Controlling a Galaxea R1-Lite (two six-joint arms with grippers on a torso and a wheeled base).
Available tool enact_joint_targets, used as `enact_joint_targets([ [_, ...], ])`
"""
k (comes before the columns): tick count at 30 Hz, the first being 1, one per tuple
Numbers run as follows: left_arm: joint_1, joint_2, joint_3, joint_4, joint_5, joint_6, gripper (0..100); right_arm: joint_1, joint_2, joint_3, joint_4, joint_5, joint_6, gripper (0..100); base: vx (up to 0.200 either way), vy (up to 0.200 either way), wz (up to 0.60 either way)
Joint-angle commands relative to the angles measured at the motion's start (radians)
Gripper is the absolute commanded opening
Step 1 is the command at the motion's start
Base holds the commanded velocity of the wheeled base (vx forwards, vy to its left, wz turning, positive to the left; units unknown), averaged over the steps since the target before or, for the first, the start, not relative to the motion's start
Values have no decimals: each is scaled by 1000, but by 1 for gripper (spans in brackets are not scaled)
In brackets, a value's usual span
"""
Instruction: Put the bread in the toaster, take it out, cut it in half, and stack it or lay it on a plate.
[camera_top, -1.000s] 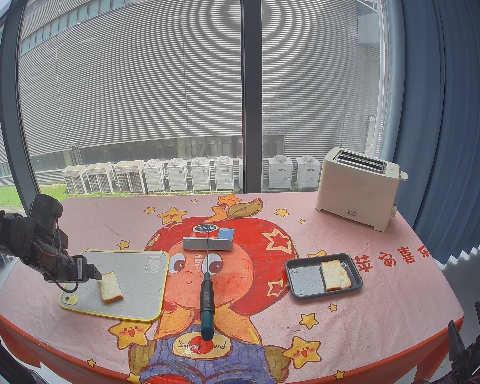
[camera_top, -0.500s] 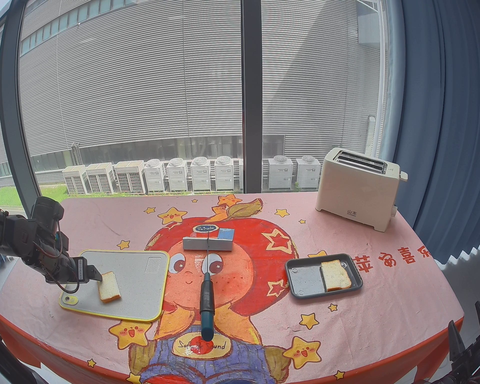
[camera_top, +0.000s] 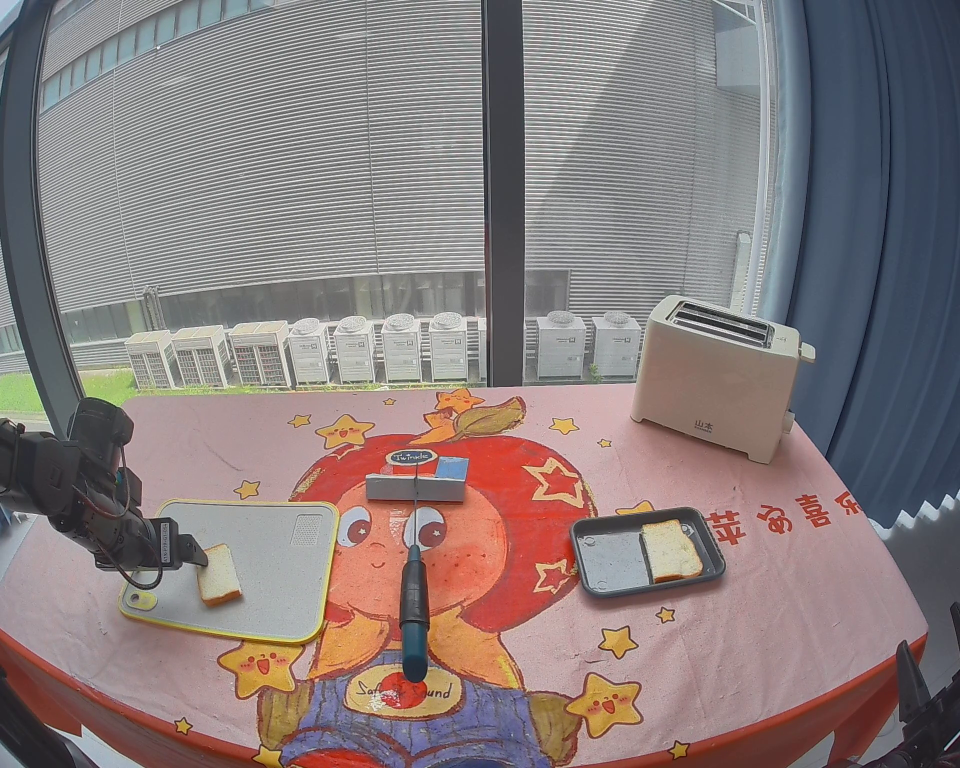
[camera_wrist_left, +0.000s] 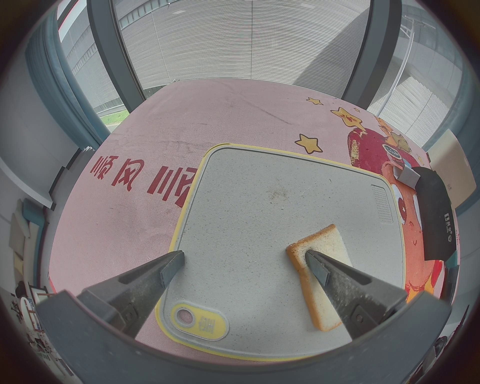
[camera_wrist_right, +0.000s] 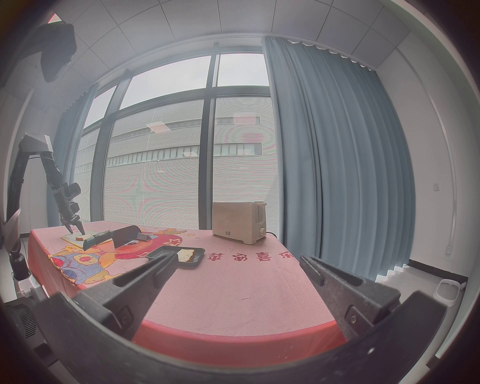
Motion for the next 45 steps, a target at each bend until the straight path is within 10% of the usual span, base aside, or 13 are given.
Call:
enact_joint_targets([
  [1, 0, 7, 2, 3, 0, 0, 100, 0, -10, 15, 0, 1, 0, 100, 0, 0, 0],
  [7, 0, 7, 6, 3, 0, 6, 100, 0, -10, 15, 0, 1, 0, 100, 0, 0, 0],
  [8, 0, 8, 6, 3, 9, 6, 0, 0, -10, 15, 0, 1, 0, 100, 0, 0, 0],
  [45, -17, -131, 5, 1, 17, -3, 0, 0, -10, 15, 0, 1, 1, 100, 0, 0, 0],
])
